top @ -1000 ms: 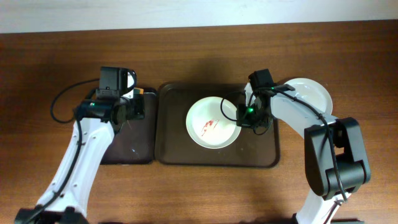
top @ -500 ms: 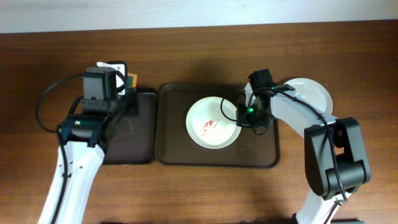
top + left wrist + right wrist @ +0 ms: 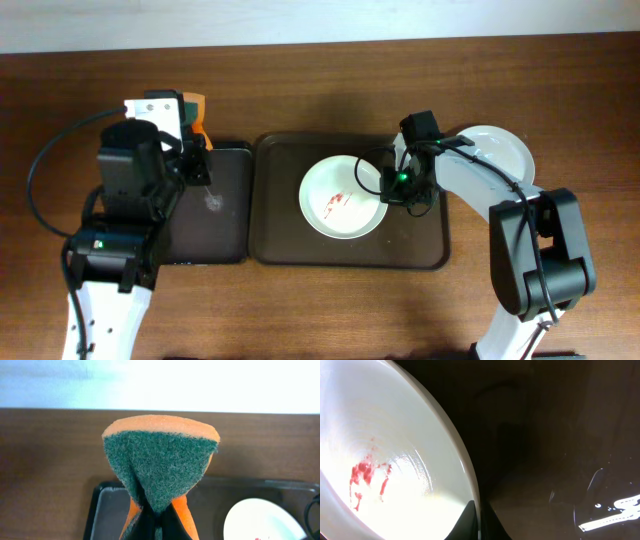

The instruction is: Clean dirty plates on tray and stack at the side

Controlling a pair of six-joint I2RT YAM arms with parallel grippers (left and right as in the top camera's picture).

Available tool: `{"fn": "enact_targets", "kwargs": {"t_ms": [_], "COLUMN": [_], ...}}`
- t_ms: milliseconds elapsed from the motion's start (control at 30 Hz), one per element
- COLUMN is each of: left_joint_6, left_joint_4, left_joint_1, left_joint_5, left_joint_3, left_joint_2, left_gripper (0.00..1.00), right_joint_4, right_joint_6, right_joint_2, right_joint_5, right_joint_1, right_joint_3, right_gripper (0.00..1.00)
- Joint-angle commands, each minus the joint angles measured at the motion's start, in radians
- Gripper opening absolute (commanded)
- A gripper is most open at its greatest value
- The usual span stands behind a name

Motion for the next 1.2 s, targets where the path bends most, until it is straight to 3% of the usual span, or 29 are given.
{"fn": "enact_targets", "kwargs": {"t_ms": [0,667,900,1167], "left_joint_6": [-0.011,-0.01,-0.01,-0.01], "left_joint_4": [0.025,0.065,0.003,-0.132], "left_joint_1": [0.007,0.007,0.007,0.007], "left_joint_5": [0.014,0.006,0.006,0.006], "left_joint_3": [0.017,0.017,0.01,0.01], "left_joint_2": [-0.06,-0.134,0.023,0.324], "left_gripper": [0.0,0.0,0.0,0.0], "right_joint_4": [0.001,0.005,0.005,0.005], "right_joint_6": [0.003,0.003,0.003,0.003], "right_joint_2": [-0.002,-0.002,-0.002,-0.002], "right_joint_5": [0.017,0.017,0.017,0.017], "right_joint_1": [0.001,0.001,0.001,0.001], "right_joint_3": [-0.007,-0.007,-0.007,-0.007], "right_gripper": [0.04,0.04,0.04,0.04]}}
